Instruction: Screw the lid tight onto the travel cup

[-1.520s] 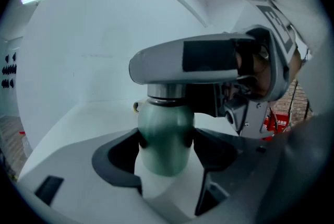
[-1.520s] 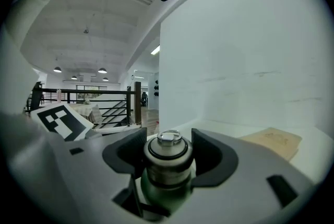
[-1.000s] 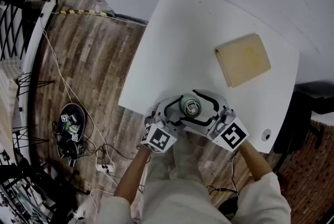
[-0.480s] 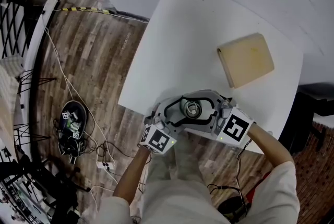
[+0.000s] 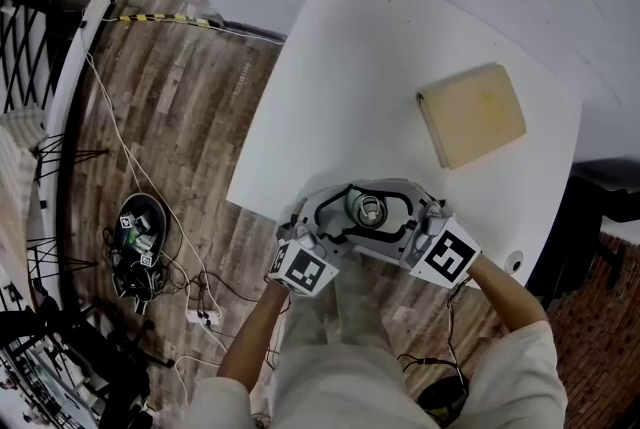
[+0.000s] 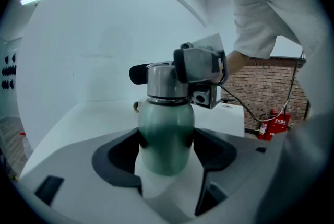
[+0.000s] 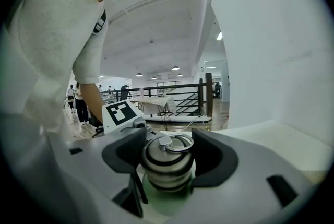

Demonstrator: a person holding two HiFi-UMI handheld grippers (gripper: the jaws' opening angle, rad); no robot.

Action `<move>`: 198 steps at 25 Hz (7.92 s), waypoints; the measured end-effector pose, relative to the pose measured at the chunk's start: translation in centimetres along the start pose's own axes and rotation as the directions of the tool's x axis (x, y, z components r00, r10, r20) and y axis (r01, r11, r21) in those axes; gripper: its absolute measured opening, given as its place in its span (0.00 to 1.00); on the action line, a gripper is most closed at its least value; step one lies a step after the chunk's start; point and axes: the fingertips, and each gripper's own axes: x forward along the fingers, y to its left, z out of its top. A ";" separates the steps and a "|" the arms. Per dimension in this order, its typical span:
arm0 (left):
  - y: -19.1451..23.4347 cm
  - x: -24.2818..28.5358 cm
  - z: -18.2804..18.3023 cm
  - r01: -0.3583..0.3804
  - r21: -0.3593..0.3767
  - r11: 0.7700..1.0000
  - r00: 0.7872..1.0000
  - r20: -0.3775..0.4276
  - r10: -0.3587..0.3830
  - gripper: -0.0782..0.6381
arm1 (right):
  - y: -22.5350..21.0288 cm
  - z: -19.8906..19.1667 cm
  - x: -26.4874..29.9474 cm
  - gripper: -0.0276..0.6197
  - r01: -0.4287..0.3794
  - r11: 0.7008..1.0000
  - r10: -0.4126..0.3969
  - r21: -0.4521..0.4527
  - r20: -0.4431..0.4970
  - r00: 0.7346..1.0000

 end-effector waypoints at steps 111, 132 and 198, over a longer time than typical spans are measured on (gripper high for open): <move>0.0 -0.1 0.2 -0.008 0.008 1.000 1.000 -0.009 0.008 0.56 | -3.5 1.5 -1.9 0.44 0.720 0.637 -0.761 0.276 0.074 0.645; 0.1 -0.1 0.3 0.002 -0.002 1.000 1.000 -0.007 -0.002 0.56 | 0.3 1.6 0.5 0.52 0.051 0.995 -0.050 -0.089 0.017 0.999; -0.1 -4.6 0.2 -0.066 -0.154 0.986 0.998 0.009 0.068 0.57 | -0.4 2.7 -5.9 0.48 0.724 0.637 -0.766 0.266 0.109 0.634</move>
